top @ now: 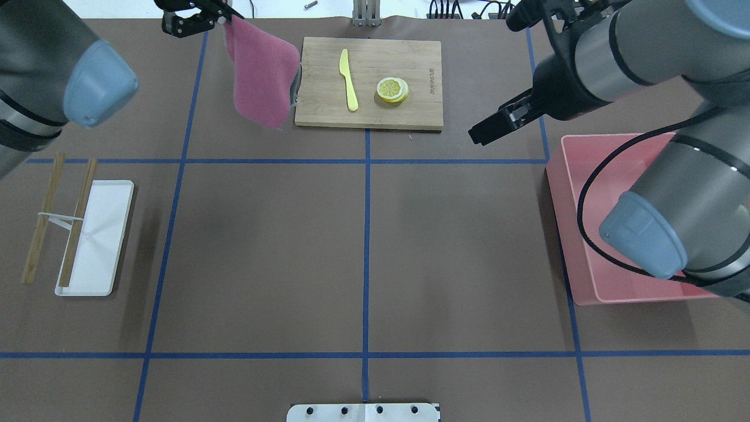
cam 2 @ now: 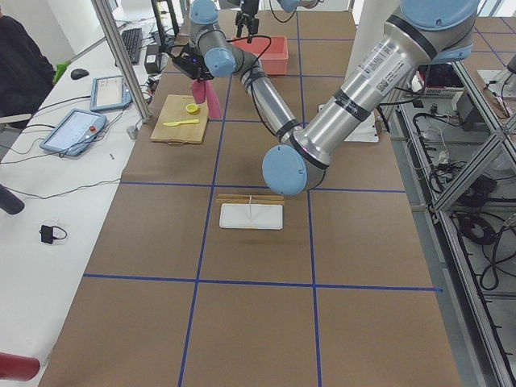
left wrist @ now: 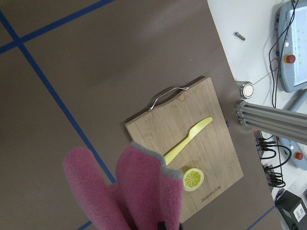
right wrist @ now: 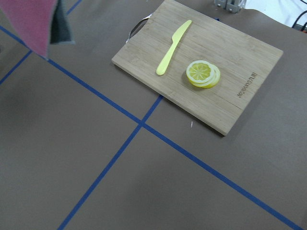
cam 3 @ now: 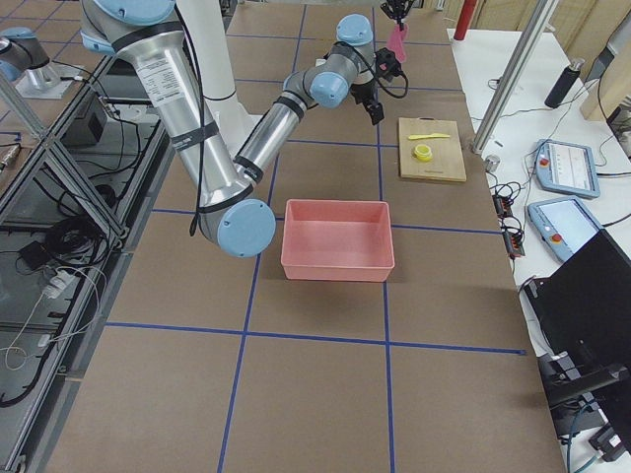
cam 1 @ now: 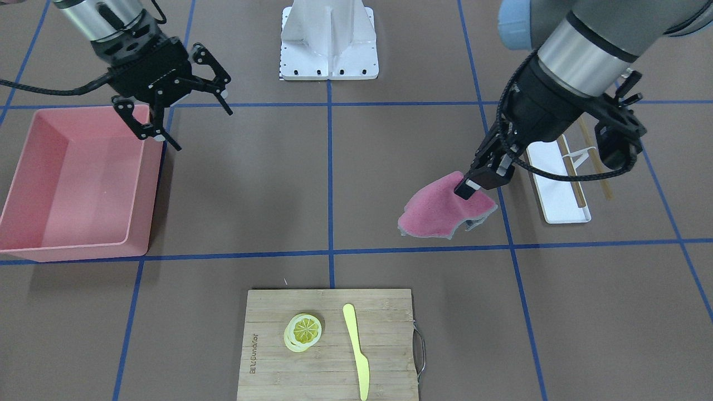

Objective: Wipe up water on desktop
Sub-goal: 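Carry the cloth to table center with left gripper while right gripper approaches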

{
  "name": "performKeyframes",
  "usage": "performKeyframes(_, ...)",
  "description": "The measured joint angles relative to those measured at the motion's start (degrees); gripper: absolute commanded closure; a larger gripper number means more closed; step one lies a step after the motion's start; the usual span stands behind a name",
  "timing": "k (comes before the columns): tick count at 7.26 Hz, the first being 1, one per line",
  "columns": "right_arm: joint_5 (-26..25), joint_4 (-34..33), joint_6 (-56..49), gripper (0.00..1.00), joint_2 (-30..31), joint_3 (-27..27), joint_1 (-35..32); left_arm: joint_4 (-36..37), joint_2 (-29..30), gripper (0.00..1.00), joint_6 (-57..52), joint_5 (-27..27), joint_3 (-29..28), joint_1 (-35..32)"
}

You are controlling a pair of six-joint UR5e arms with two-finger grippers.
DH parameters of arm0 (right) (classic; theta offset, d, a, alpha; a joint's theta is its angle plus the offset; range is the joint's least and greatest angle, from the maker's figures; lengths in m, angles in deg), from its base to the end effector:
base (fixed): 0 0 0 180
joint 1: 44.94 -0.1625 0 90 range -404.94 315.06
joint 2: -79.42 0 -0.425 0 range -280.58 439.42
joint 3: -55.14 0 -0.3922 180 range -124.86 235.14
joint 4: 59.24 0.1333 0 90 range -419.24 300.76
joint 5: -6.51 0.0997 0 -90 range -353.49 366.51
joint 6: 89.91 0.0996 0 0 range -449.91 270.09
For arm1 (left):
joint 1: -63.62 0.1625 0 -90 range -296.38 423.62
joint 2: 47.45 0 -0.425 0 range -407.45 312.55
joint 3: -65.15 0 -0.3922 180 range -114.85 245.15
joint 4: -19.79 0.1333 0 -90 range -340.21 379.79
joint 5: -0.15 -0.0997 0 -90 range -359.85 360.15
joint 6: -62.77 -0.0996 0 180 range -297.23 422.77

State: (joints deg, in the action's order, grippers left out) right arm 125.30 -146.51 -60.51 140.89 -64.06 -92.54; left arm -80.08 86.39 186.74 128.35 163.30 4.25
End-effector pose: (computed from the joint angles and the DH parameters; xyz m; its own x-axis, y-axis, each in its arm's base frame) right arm -0.2994 -0.4544 0.1606 0.4809 -0.6057 0.6340 0.1106 0.7592 0.6414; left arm 0.2705 -0.5975 0.1090 -0.0233 -0.8225 -0.5683 0.4647 0.4944 -0.7346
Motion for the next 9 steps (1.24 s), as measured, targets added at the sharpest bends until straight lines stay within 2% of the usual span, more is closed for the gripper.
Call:
performKeyframes(2,-5.4,2.0,0.5,0.0,-0.9,-0.2,5.8,-0.1,6.4,1.0,5.2,-3.3,-5.0,3.8)
performKeyframes(4,-8.2,4.3,2.2,0.0,-1.0,0.1,9.0,-0.1,10.2,1.0,9.9,-4.1,-7.3,6.0)
performKeyframes(7,-9.5,5.3,2.9,0.0,-1.1,0.6,10.1,-0.1,12.1,1.0,15.5,-4.4,-6.8,10.2)
performKeyframes(9,-9.7,5.6,3.1,0.03,-1.1,0.7,10.1,-0.1,12.4,1.0,20.4,-6.5,-5.6,13.1)
